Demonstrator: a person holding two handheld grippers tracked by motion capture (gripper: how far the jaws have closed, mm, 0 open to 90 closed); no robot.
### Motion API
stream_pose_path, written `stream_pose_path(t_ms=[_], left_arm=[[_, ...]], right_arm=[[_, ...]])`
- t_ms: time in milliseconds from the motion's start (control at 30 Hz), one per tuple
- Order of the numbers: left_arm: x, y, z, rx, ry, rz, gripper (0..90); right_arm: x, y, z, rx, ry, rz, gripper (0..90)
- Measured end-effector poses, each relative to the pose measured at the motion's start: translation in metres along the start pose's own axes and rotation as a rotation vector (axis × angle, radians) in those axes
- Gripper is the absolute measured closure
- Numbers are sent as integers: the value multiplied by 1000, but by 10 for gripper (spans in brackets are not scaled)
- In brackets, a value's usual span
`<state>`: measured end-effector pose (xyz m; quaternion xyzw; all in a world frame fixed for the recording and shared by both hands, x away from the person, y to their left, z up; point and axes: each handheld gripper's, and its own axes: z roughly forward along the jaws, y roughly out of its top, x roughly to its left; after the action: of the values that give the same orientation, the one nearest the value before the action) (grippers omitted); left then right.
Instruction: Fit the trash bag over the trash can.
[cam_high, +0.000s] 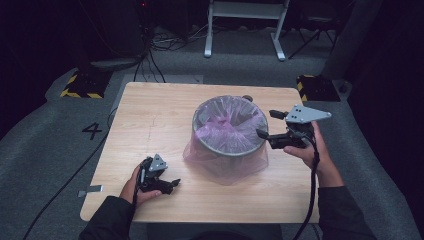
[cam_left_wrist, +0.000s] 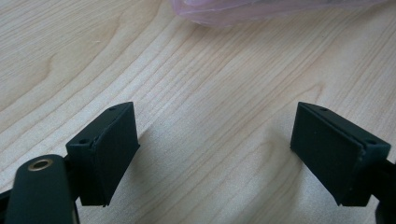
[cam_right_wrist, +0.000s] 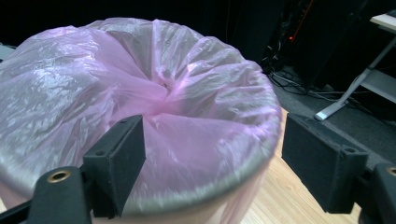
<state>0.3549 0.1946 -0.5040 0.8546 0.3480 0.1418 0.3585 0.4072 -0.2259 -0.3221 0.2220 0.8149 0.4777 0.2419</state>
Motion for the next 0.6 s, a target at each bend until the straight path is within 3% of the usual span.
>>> stream_pose_path(t_ms=[433,600], left_arm=[[0,0,0,0,0,-1,148],[0,0,0,0,0,0,148]], right_arm=[[6,26,32,53,76,-51,231],[8,35,49,96,106,-65,233]])
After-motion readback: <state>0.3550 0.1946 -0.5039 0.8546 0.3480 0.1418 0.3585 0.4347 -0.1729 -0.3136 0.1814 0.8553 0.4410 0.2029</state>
